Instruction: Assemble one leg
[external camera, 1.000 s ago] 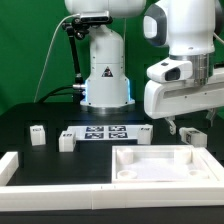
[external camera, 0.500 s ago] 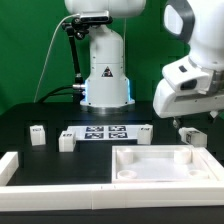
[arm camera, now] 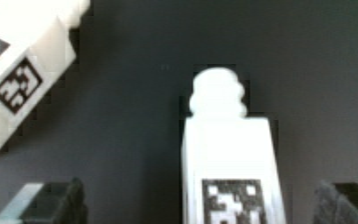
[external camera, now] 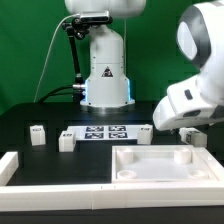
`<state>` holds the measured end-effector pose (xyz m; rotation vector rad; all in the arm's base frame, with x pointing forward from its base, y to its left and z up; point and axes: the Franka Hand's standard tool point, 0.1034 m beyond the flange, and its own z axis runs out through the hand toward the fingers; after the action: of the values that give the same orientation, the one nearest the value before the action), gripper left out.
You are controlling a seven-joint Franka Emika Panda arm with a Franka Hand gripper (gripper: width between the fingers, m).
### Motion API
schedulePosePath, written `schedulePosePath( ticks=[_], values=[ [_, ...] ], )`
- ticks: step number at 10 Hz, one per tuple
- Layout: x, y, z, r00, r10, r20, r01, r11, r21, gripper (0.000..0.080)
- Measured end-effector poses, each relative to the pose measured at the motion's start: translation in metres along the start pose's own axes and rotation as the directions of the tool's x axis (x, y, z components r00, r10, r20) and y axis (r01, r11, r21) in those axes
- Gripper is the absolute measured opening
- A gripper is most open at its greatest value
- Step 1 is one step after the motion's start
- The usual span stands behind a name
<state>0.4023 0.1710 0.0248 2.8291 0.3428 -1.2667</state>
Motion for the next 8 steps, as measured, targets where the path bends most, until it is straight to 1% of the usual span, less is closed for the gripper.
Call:
schedulePosePath(
  ticks=[1,2,3,4,7,8],
  values=[
    [0.001,-0.001,0.002,0.999,-0.002,0.044,0.002,1.000,0.000,0.0649],
    [-0.004,-0.003,0.009,0.990,-0.001,0.143,0.002,1.000,-0.005,0.0649],
    [0.003,-0.007,0.012,0.987,0.003,0.161,-0.002,1.000,-0.005,0.0649],
    [0.003,-0.008,0.014,0.987,0.004,0.162,-0.003,1.000,-0.008,0.0649],
    [0.006,-0.008,0.017,0.988,0.001,0.153,0.000,1.000,-0.006,0.0649],
    [0.006,-0.008,0.017,0.988,0.001,0.153,0.000,1.000,-0.006,0.0561]
  ],
)
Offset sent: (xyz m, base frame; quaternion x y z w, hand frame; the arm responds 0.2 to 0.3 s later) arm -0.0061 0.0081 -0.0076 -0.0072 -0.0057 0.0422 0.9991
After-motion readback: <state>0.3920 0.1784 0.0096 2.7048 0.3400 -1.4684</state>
